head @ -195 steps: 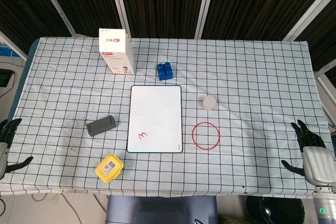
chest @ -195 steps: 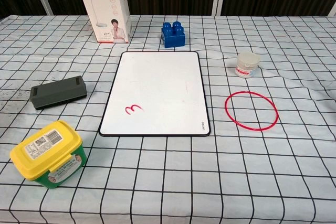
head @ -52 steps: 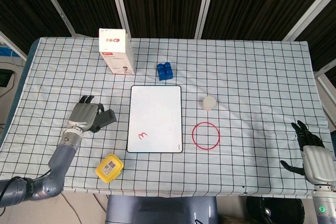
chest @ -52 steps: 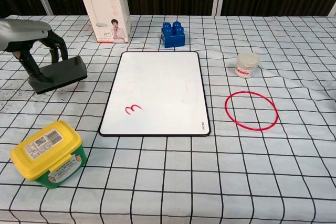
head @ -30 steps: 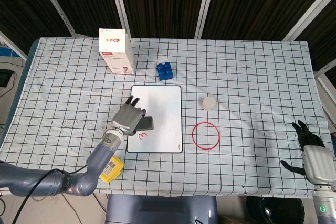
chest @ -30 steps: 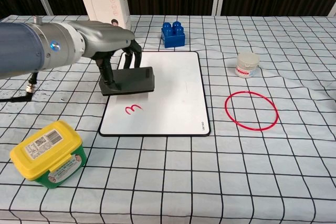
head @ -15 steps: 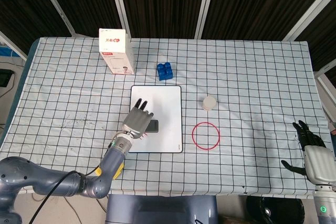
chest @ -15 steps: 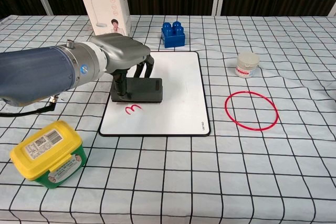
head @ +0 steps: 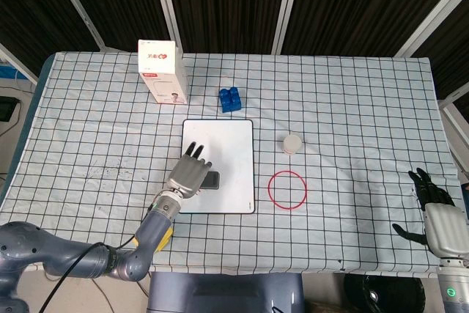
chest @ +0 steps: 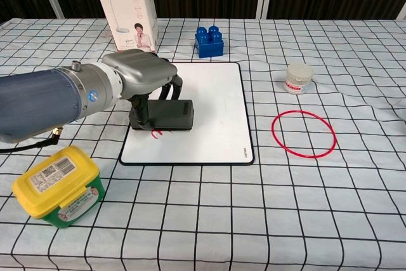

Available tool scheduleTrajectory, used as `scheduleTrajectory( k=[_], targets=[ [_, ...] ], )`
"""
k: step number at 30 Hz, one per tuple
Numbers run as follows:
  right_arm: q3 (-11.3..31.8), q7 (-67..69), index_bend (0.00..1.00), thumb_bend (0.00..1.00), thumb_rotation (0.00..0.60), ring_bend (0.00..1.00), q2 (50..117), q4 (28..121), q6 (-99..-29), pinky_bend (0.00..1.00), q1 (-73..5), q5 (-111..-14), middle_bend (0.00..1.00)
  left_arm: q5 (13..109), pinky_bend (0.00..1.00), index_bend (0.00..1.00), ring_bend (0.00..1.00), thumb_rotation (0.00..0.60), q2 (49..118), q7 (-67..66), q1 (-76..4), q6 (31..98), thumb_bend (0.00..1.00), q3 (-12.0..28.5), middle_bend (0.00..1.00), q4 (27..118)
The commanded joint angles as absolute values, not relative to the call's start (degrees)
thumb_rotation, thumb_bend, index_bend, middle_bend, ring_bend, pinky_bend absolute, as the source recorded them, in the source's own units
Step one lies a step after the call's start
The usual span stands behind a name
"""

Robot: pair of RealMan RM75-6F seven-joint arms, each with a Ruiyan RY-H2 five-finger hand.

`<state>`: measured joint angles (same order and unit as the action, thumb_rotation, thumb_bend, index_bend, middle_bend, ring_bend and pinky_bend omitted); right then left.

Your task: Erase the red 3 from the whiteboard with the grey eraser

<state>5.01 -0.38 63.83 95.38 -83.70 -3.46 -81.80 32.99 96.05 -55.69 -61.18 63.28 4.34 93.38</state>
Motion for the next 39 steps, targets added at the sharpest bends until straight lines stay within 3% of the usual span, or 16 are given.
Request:
scheduleTrajectory(
  k=[1, 19, 39],
  targets=[
    [5.0, -0.4, 0.0, 0.06, 0.6, 0.18, 63.8, 95.4, -83.7, 0.2, -3.5, -81.8, 0.05, 33.6, 0.06, 0.38, 0.05, 0.6, 95.4, -55.9, -60.7, 63.9, 0.24, 3.6, 0.47, 95.0],
    [5.0, -0.6, 0.0, 0.06, 0.6, 0.18, 63.9, 95.5, -83.6, 0.2, -3.5, -81.7, 0.05, 33.8, 0.06, 0.39, 0.05, 0.6, 96.1, -59.1, -60.1, 68.6, 0.24, 2.9, 0.47, 99.8],
    [4.9, -0.4, 0.0, 0.06, 0.6, 0.18, 63.8, 95.6, -83.3, 0.2, -3.5, -81.6, 0.05, 34.3, 0.06, 0.39, 0.05, 0.6, 100.4, -53.7, -60.5, 61.1, 0.24, 6.7, 0.47, 82.4]
  ],
)
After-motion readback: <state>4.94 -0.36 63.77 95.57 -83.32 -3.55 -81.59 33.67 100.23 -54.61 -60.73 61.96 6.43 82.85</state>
